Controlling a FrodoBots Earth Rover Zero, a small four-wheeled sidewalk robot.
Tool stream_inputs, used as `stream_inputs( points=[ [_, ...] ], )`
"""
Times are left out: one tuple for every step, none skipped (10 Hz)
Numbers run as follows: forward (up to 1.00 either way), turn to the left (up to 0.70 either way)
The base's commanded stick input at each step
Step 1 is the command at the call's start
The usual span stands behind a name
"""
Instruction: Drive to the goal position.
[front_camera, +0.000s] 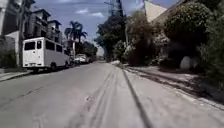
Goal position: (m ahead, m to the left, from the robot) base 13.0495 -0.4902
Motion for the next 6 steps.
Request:
stream_inputs(
  points=[
    [1.0,0.0],
    [1.0,0.0],
    [1.0,0.0],
    [1.0,0.0],
    [1.0,0.0],
    [1.0,0.0]
  ],
)
